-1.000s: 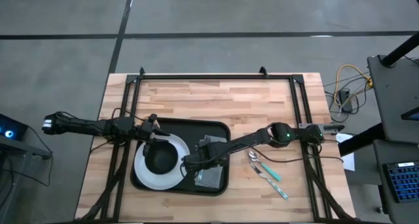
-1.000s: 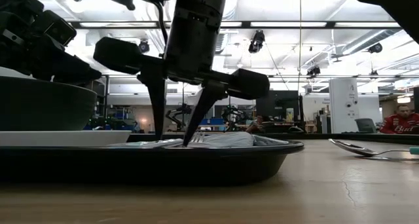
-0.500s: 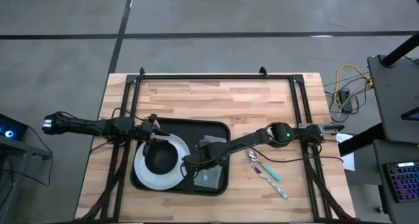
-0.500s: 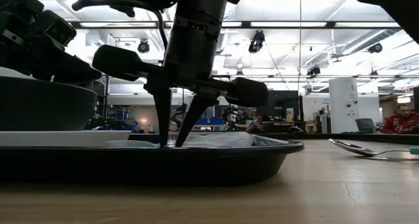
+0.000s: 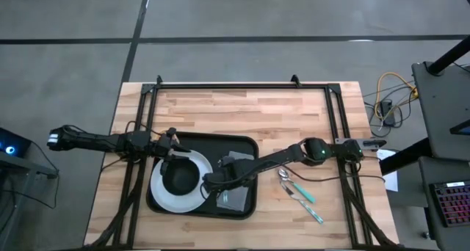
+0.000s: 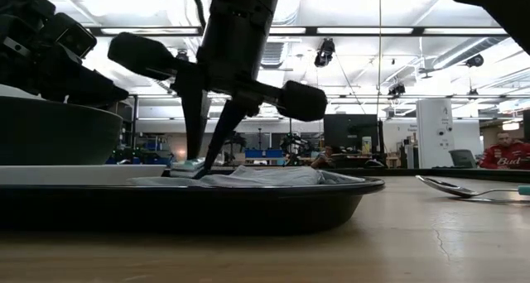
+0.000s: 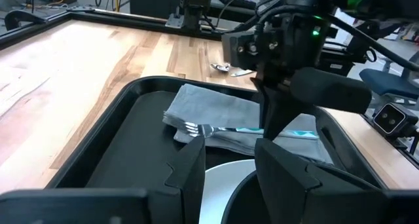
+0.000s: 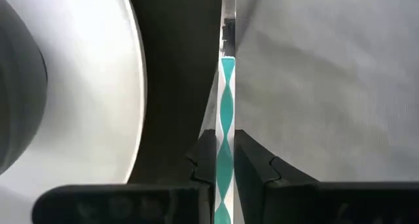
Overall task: Set up tray
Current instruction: Adjust the white fork
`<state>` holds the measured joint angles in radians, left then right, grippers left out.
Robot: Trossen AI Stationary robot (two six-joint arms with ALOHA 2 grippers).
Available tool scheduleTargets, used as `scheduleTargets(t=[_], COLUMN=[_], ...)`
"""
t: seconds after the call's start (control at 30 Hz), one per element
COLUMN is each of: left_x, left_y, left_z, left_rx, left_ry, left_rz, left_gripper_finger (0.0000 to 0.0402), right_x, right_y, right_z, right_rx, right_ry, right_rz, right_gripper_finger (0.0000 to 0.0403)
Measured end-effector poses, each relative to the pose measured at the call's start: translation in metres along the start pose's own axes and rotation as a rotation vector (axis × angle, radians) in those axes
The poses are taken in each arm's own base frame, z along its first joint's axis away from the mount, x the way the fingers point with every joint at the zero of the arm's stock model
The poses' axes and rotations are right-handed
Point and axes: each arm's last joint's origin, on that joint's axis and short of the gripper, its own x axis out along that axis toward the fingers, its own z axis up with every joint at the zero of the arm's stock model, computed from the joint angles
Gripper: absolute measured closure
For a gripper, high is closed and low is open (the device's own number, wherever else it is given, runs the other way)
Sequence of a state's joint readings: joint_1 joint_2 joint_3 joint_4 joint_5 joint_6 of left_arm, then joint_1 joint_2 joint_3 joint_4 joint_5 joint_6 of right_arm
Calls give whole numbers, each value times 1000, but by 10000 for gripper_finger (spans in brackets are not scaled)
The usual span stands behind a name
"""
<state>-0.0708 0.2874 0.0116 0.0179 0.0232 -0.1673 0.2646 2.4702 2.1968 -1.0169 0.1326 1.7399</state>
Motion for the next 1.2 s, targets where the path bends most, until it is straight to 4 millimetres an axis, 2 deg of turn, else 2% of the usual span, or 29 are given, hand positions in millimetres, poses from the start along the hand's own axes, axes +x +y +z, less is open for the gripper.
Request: scheduleTargets(t=[0.23, 0.4, 0.57, 0.83, 1.2], left_x=[0, 0, 0, 0, 0], left_y=[0, 0, 0, 0, 0], left_z=[0, 0, 0, 0, 0], left_rx=[0, 0, 0, 0, 0], left_ry=[0, 0, 0, 0, 0], left_rz=[0, 0, 0, 0, 0], left_gripper_finger=[287, 287, 287, 287, 287], right_x=[-10, -13, -13, -8, -5], right_y=[-6, -16, -23, -26, -23], right_z=[-29, -45, -45, -31, -32], right_rx=[132, 212, 232, 239, 252], right_ry=[12, -45, -72, -98, -87], right_rz=[-21, -52, -113, -164, -129], right_gripper_finger=[380, 380, 380, 380, 380])
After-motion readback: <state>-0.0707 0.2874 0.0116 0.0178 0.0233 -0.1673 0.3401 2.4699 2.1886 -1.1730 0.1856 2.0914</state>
